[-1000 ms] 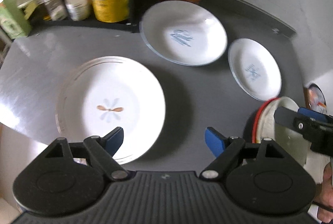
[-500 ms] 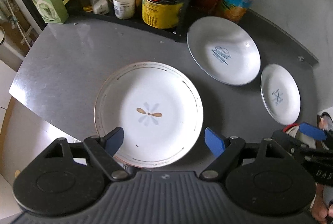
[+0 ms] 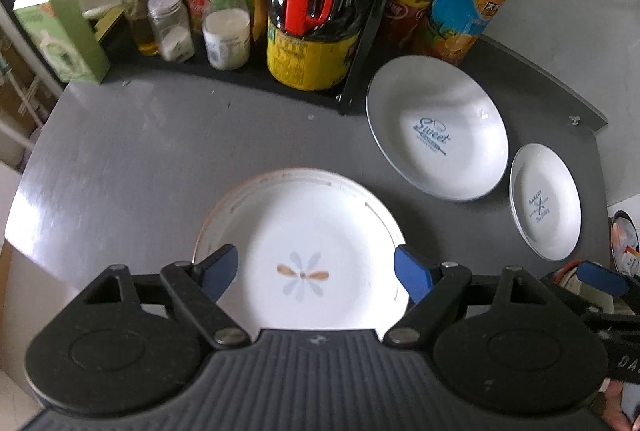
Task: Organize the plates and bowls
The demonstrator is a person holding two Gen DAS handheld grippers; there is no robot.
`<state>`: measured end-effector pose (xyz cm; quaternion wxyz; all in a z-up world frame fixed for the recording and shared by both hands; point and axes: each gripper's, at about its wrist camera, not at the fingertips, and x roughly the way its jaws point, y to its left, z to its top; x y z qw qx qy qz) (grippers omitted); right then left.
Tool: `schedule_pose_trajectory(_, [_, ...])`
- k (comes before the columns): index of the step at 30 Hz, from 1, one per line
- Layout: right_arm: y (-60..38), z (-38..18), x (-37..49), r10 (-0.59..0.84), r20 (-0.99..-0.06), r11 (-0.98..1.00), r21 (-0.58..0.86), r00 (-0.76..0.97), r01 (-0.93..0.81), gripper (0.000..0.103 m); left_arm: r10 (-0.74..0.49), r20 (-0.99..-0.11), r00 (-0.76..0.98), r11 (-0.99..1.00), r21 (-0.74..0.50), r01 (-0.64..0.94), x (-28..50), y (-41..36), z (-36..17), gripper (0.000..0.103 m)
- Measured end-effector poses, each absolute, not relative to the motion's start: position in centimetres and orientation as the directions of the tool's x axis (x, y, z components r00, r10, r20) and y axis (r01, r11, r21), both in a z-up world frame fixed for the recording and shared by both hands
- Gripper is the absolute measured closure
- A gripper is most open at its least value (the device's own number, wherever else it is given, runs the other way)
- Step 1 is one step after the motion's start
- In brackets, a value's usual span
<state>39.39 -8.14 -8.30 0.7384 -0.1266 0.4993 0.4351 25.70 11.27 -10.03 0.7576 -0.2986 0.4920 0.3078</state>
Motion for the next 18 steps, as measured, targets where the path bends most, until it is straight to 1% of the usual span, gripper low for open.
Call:
schedule_pose_trajectory(8, [-6.3,-8.5,40.8,0.501,-0.841,0.688,0.241,0.207,-0.685,0.006,0.123,-0.918,0.378,0.67,-0.204,-0.714,27.5,14.8,-10.7,0.02])
schedule_pose_trajectory(10, [-5.8,-8.9,41.6,0.487,-0.843,0.71,0.231,0.228,-0.666,0.009,0.11,-0.916,0.385,0.684,-0.211,-0.698,28.3,15.4,-11.0,0.021])
schedule_pose_trajectory(14, [-4.8,-9.6,43.3,0.473,-0.844,0.737,0.222,0.253,-0.638,0.021,0.076,-0.906,0.416,0.685,-0.255,-0.683,29.7,16.4,-11.7,0.023])
schedule_pose_trajectory(16, [-4.2,-9.9,44.2,0.467,-0.843,0.746,0.214,0.267,-0.631,0.022,0.071,-0.903,0.425,0.68,-0.268,-0.683,30.5,16.7,-12.1,0.024])
schedule_pose_trajectory(18, [-3.6,-10.3,45.1,0.462,-0.843,0.75,0.205,0.276,-0.629,0.028,0.069,-0.897,0.436,0.68,-0.278,-0.678,31.2,16.9,-12.5,0.026])
